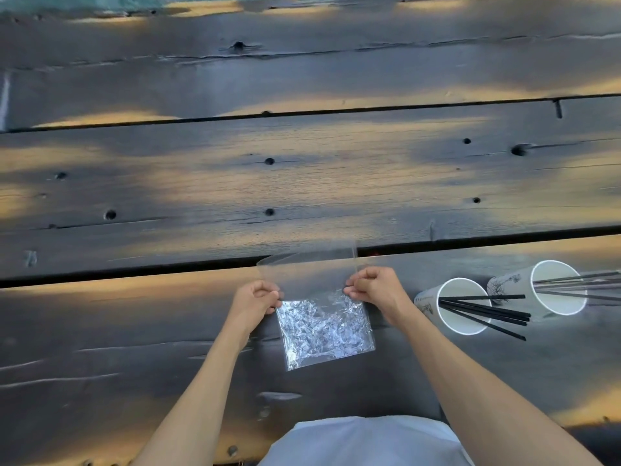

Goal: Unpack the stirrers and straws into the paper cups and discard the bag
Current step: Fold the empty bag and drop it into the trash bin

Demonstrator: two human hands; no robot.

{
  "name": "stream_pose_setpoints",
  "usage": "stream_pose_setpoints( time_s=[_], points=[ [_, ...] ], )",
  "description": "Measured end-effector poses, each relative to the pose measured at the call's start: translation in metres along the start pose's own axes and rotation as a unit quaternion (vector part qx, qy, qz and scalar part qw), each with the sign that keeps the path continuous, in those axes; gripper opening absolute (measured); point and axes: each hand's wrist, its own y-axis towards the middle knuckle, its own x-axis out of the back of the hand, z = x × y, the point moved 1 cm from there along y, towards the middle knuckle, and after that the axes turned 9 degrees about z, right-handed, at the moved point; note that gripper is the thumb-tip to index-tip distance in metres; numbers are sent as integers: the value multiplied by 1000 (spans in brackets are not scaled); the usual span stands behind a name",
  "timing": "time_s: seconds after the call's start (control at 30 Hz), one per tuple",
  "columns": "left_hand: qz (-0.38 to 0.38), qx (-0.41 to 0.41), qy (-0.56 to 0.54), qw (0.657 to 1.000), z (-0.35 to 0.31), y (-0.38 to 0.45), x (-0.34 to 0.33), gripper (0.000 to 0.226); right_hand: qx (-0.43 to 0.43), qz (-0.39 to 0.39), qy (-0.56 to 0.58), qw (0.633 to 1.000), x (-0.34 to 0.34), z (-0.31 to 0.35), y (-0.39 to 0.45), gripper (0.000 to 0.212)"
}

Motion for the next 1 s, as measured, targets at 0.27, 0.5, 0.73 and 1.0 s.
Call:
stream_pose_setpoints(
  time_s=[0.27, 0.5, 0.73, 1.0],
  points=[
    [-29, -19, -52, 998, 9, -11, 2, 23, -8, -8, 31, 999, 3, -3, -8, 24],
    [-22, -52, 30, 998, 17, -24, -5, 16, 6, -10, -75, 997, 4, -7, -7, 20],
    [-14, -58, 121, 991, 27, -30, -16, 32, 31, -12, -159, 987, 5, -5, -21, 18],
    [-106, -70, 178, 976, 40, -47, -40, 28, 88, -62, -276, 955, 3, 0, -41, 22]
  ],
)
